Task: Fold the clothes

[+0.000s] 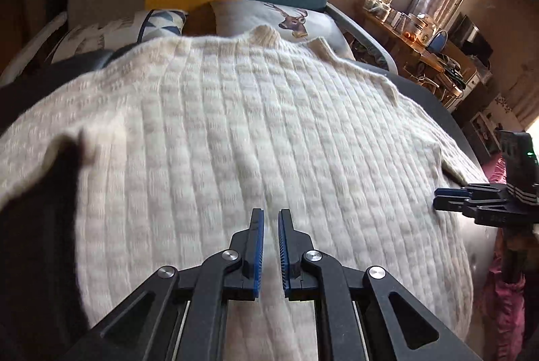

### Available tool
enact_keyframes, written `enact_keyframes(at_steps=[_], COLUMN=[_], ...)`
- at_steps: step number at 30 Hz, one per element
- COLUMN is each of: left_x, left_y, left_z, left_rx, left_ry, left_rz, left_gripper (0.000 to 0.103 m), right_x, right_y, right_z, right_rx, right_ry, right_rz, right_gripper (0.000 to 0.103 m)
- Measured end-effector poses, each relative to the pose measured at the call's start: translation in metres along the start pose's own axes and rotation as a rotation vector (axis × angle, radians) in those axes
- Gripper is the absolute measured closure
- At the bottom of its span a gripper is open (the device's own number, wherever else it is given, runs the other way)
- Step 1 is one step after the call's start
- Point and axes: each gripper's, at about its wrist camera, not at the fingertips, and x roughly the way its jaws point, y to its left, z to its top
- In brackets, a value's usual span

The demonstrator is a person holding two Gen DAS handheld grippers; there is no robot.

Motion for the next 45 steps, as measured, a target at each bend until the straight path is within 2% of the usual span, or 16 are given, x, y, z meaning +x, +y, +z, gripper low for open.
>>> enact_keyframes(at_steps=[4,8,10,12,15,19,23,29,33,37,39,41,45], left_x=[-0.01,-0.021,-0.034,-0.046,-0.053,-0.066,-0.1,-0.154,-0.188,-0.213,-0.217,-0.214,-0.187], left_y=[0.01,0.016,0.026,0.034,0.049,0.083,0.132,0.245,0.315,0.373,0.389,0.394,0.405], left_z=[-0.044,-0.047,-0.043,-0.049,-0.062,-0.086,-0.101,-0.128,-0.131,-0.121,-0.11,-0.09,-0.046], left_rx=[0.006,-0.016,-0.063,-0.11,-0.171,-0.304,-0.405,-0.649,-0.778,-0.882,-0.884,-0.819,-0.725], left_ry=[-0.008,-0.005,-0.033,-0.057,-0.047,-0.049,-0.128,-0.226,-0.278,-0.339,-0.354,-0.363,-0.319], left_rz=[0.036,0.024,0.007,-0.004,-0.018,-0.042,0.025,0.178,0.261,0.289,0.305,0.308,0.343], left_gripper=[0.094,0.094,0.094,0.094,0.094,0.094,0.094,0.094,0.094,0.094,0.094,0.094,0.094], right_x=[-0.009,-0.017,-0.03,-0.037,-0.03,-0.003,0.017,0.022,0.03,0.047,0.055,0.059,0.07], right_y=[-0.007,-0.004,0.018,0.05,0.096,0.143,0.173,0.208,0.233,0.248,0.251,0.251,0.247], right_z=[-0.023,-0.024,-0.029,-0.043,-0.054,-0.061,-0.061,-0.028,0.004,0.042,0.064,0.087,0.139], right_rx=[0.039,0.131,0.134,0.101,0.047,-0.007,-0.053,-0.113,-0.133,-0.1,-0.081,-0.068,-0.054], right_ry=[-0.094,-0.098,-0.135,-0.172,-0.176,-0.119,-0.067,-0.082,-0.095,-0.105,-0.112,-0.123,-0.14], right_rz=[-0.023,-0.052,-0.064,0.0,0.077,0.115,0.105,0.16,0.213,0.261,0.257,0.258,0.191], right_gripper=[0.08,0.078,0.077,0.077,0.077,0.077,0.075,0.074,0.074,0.074,0.074,0.074,0.074])
